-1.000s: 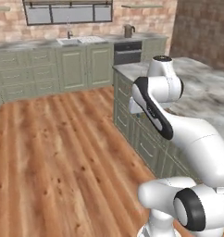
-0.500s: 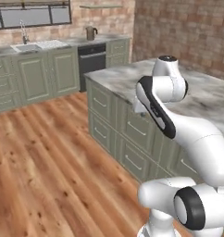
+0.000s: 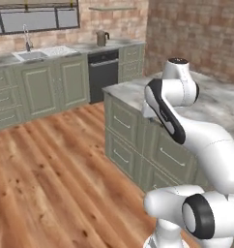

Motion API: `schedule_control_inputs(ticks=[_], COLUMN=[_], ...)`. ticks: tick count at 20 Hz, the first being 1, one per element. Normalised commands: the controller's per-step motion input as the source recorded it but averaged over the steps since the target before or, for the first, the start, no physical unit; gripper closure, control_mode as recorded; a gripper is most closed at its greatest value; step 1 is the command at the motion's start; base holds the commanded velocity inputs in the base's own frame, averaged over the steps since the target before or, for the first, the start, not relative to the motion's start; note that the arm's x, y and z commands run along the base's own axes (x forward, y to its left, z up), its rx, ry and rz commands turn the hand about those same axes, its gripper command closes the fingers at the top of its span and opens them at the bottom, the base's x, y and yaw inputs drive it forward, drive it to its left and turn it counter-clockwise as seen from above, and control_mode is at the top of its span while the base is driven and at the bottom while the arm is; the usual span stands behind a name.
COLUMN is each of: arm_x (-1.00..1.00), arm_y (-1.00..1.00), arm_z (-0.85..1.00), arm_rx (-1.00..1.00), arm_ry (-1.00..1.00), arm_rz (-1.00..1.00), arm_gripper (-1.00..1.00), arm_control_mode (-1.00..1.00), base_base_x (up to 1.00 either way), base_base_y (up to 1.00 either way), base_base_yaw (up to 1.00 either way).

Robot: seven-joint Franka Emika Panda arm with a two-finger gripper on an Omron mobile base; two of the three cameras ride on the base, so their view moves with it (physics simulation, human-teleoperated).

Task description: Navigate to the sink.

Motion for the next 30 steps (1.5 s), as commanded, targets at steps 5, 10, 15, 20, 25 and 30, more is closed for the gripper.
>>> schedule_control_inputs(ticks=[5, 10, 15, 20, 25, 30], arm_x=[0.00, 0.00, 0.00, 0.00, 0.00, 0.00], arm_y=[0.00, 0.00, 0.00, 0.00, 0.00, 0.00], arm_z=[0.00, 0.00, 0.00, 0.00, 0.00, 0.00], arm_rx=[0.00, 0.00, 0.00, 0.00, 0.00, 0.00], arm_ry=[0.00, 0.00, 0.00, 0.00, 0.00, 0.00], arm_rz=[0.00, 0.00, 0.00, 0.00, 0.00, 0.00], arm_gripper=[-1.00, -1.00, -1.00, -1.00, -1.00, -1.00], arm_control_mode=[1.00, 1.00, 1.00, 1.00, 1.00, 1.00], base_base_x=[1.00, 1.00, 0.74, 0.32, 0.42, 0.67], base_base_y=[0.24, 0.31, 0.24, 0.00, 0.00, -0.02], base_base_yaw=[0.19, 0.38, 0.60, 0.82, 0.83, 0.80])
